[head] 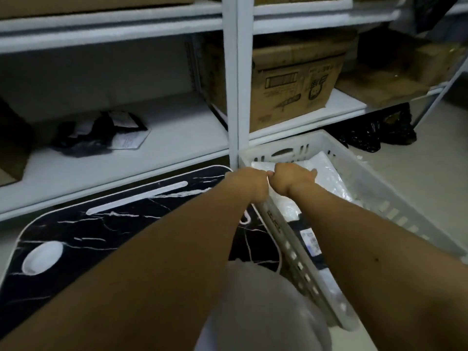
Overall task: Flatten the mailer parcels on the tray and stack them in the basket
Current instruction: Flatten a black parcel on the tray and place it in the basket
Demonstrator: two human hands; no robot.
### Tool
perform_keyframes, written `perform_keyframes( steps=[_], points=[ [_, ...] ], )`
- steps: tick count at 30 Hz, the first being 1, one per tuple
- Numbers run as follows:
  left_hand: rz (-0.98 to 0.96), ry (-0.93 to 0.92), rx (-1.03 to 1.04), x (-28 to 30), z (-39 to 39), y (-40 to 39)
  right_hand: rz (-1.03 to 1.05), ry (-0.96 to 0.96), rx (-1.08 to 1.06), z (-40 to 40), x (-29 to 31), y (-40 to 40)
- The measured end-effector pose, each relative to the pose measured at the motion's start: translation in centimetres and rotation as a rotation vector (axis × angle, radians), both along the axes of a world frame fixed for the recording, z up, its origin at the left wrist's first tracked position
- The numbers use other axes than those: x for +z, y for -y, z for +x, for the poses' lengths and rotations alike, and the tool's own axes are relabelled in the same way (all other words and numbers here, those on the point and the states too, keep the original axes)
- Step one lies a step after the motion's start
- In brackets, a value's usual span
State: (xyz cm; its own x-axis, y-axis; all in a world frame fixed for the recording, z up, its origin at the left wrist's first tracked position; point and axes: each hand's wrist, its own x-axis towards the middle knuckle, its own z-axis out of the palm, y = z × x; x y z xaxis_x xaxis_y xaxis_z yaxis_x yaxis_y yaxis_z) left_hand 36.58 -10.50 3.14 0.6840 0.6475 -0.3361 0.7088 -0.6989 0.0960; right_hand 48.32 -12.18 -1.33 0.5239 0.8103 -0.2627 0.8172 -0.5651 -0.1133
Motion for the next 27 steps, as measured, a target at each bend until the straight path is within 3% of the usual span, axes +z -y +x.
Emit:
perform_keyframes(
  steps=[10, 14, 19, 23, 27],
  points=[
    [-0.010, 0.063, 0.373, -2.0, -17.2, -7.6, -0.006, -0.058, 0.469, -17.7, 2.2, -11.1],
    [0.003, 0.120, 0.517, -3.3, -24.0, -9.7, 0.013, -0.084, 0.524, -24.1, 0.4, -13.5],
    [0.084, 0.132, 0.686, -5.0, -30.9, -12.8, 0.204, -0.081, 0.517, -30.3, -1.4, -15.9],
    [0.215, 0.148, 0.806, -6.5, -34.0, -16.1, 0.410, -0.038, 0.513, -32.8, -2.6, -19.8],
    [0.341, 0.176, 0.832, -8.2, -35.3, -20.2, 0.483, 0.013, 0.525, -33.7, -3.2, -25.3]
  ],
)
